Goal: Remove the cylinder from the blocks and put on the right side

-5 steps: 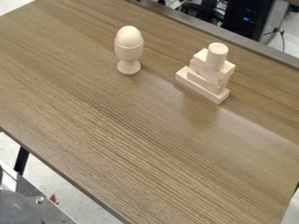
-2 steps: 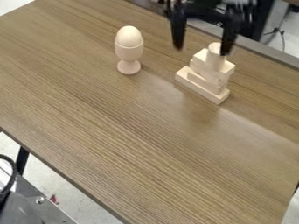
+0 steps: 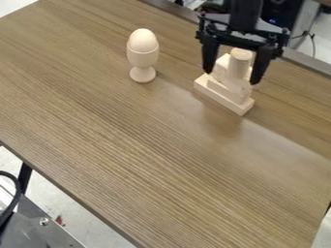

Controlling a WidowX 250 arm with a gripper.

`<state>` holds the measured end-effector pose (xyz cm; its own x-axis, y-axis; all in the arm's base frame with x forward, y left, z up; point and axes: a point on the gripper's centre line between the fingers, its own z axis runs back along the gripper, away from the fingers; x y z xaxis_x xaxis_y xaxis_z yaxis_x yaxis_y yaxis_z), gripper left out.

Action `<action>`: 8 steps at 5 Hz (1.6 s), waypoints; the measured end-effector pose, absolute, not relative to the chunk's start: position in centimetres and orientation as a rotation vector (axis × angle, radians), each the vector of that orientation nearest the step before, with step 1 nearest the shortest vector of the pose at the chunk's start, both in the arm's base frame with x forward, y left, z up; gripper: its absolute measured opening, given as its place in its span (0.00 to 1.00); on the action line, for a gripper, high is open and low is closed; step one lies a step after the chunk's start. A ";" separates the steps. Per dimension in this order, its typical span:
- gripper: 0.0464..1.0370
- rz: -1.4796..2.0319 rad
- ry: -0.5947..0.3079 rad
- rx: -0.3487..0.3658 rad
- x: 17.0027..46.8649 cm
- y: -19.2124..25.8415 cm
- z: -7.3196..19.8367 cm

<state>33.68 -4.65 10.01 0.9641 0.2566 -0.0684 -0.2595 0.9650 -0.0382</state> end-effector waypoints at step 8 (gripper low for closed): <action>0.44 0.353 0.057 -0.078 36.7 -3.3 11.1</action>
